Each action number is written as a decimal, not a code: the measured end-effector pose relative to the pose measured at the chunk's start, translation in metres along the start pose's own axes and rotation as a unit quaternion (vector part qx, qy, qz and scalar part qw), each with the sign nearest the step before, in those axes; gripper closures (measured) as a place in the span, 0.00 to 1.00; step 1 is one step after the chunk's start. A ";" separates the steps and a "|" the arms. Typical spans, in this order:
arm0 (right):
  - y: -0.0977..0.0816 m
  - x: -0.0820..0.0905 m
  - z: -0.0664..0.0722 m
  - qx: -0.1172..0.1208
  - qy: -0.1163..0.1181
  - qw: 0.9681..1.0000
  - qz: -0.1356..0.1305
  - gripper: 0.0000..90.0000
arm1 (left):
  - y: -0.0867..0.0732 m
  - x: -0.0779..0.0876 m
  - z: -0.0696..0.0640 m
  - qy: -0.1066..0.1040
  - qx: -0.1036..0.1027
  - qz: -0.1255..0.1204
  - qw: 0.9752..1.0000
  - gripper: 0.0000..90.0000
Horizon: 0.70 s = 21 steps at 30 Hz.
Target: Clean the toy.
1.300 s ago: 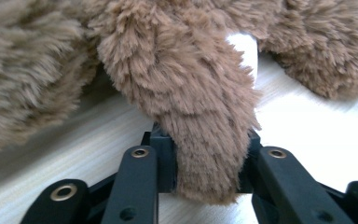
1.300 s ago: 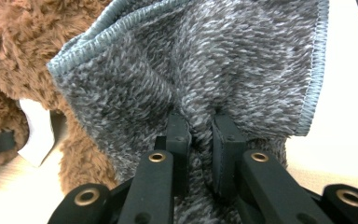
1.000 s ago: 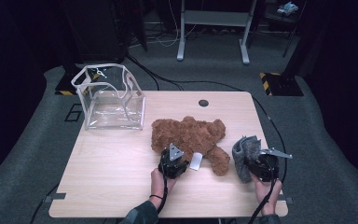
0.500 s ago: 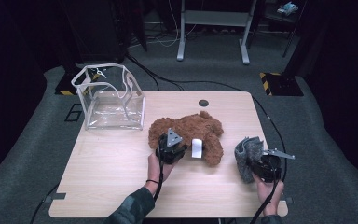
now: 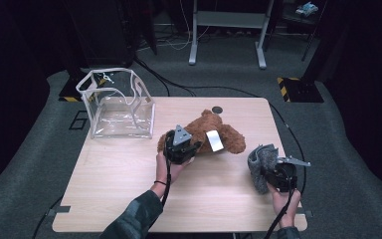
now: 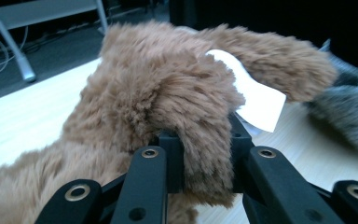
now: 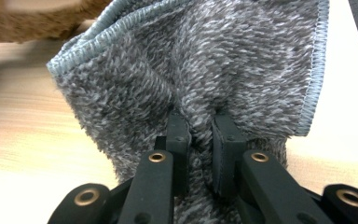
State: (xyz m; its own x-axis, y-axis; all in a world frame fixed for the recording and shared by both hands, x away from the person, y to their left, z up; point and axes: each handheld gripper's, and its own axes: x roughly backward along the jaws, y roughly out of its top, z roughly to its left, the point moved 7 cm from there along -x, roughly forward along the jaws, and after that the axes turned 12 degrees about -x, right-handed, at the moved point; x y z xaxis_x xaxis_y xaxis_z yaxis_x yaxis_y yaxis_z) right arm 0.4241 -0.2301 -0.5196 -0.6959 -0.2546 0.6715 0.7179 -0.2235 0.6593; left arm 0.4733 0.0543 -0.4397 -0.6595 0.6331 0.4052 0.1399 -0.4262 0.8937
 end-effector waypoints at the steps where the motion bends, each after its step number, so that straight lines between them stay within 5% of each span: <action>1: 0.001 0.000 0.001 0.001 0.000 1.000 0.002 0.89 | 0.003 0.001 0.000 -0.005 0.003 -0.007 1.000 0.84; 12: 0.009 0.003 0.009 0.014 -0.002 1.000 -0.002 0.89 | 0.030 0.022 -0.005 -0.040 0.023 -0.053 0.998 0.84; 21: 0.014 0.012 0.010 0.016 -0.009 1.000 -0.010 0.89 | 0.029 0.030 -0.019 -0.100 0.069 -0.064 0.991 0.84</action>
State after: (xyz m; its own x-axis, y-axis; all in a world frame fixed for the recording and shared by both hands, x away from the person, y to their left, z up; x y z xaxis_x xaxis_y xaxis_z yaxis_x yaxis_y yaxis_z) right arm 0.4259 -0.2268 -0.4990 -0.7102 -0.2338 0.6641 0.7034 -0.1970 0.6829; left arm 0.4438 0.0486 -0.4054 -0.5214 0.7974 0.3037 0.1721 -0.2504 0.9527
